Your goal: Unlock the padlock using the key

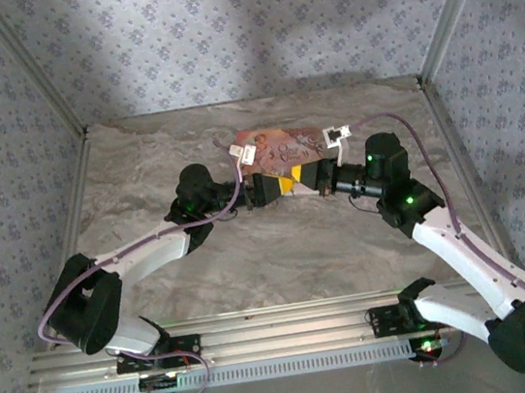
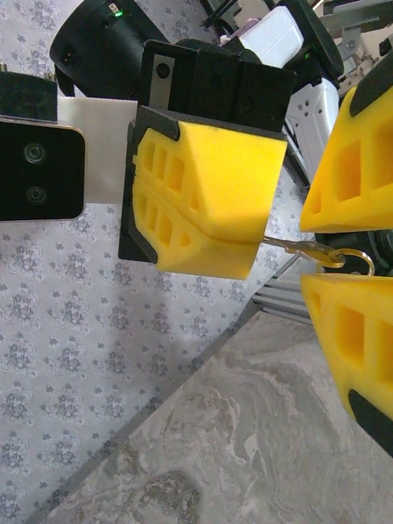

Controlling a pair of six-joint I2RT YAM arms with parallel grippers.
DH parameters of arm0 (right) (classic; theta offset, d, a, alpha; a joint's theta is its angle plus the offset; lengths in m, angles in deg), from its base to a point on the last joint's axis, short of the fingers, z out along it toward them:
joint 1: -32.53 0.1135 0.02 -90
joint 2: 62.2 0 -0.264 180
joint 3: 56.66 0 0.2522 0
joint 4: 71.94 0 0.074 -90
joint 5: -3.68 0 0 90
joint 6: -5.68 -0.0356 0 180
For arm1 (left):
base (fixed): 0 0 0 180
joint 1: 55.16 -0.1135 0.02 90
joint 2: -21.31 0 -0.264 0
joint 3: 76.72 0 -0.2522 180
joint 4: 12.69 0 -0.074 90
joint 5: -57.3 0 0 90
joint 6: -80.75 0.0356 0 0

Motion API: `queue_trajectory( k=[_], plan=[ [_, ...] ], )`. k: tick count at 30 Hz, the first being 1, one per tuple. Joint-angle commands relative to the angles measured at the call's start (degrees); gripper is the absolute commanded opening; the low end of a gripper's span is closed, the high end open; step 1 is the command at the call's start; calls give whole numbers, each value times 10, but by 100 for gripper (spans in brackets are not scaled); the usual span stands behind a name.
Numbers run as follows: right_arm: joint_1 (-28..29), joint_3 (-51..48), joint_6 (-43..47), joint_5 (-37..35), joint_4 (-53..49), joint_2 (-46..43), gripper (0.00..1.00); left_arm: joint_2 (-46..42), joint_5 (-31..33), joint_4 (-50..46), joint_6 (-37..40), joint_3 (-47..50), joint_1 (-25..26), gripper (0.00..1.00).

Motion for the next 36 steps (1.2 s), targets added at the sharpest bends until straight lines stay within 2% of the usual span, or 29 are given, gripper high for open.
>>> queue_trajectory(
  k=[1,10,15,21,24,26,29,33,36],
  plan=[
    [3,-3,-5,-5,15,-11,0,-20,-2,9,11,4,-2,20],
    [3,-3,-4,-10,15,-13,0,-18,-4,8,10,3,-4,12],
    [2,-4,-5,-11,16,-14,0,-20,-10,10,13,2,-4,0],
    [4,-10,-6,-20,11,-12,1,-46,-12,-50,68,-1,-7,0],
    [5,-8,-7,-36,-4,-14,28,-63,-9,-89,90,2,-19,0],
    [4,-4,-7,-58,-25,-15,39,-77,-2,-134,110,6,-30,0],
    [3,2,-9,-89,-57,-16,47,-104,22,-245,169,4,-40,0],
    [7,4,-13,-156,-109,-5,51,-135,130,-491,289,-27,-41,0],
    [31,6,-11,-227,-153,23,51,-142,212,-605,325,-33,-47,0]
  ],
)
